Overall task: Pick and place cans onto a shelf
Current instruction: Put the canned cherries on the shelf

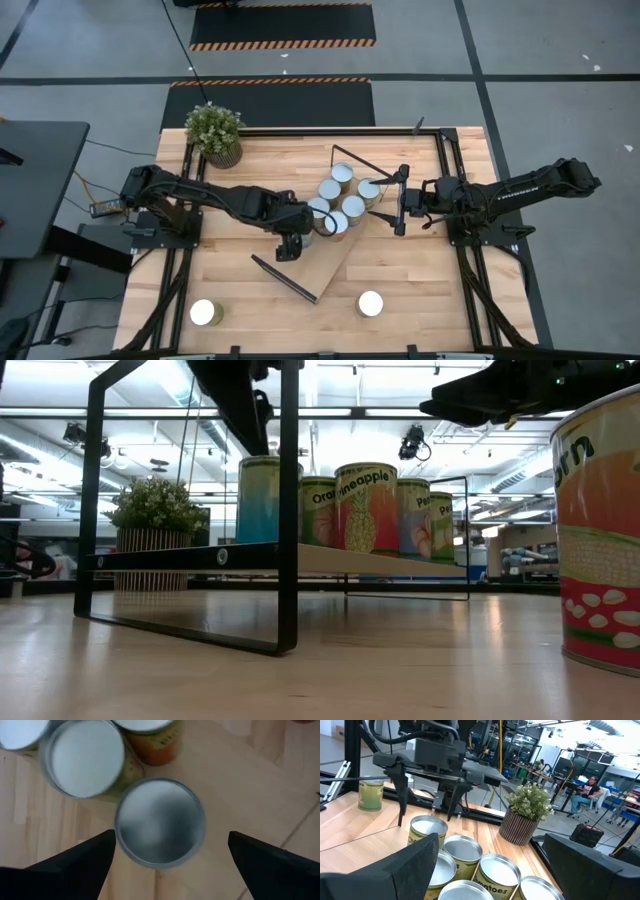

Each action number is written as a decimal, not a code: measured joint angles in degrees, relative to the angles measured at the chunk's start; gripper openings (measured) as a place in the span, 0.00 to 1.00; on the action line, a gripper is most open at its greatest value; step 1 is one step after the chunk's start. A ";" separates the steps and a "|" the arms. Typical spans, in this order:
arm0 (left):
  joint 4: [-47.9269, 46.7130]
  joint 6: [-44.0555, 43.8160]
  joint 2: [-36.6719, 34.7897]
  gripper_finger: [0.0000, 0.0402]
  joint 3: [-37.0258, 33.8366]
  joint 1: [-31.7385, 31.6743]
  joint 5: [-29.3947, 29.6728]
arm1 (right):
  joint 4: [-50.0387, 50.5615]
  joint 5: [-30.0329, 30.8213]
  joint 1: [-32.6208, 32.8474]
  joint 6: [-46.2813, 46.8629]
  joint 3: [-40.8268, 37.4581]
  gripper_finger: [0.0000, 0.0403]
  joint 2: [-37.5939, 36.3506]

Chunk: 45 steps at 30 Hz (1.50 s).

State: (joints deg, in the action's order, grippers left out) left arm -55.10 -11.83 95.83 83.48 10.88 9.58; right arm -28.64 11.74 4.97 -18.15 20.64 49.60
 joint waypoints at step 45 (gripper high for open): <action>-0.80 5.11 -0.68 0.98 -3.15 6.29 20.10 | -1.11 -2.23 0.27 0.55 0.00 0.91 0.11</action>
State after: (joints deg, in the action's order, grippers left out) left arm -55.90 -6.72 95.15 80.33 17.17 29.68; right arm -29.76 9.52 5.23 -17.61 20.64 49.71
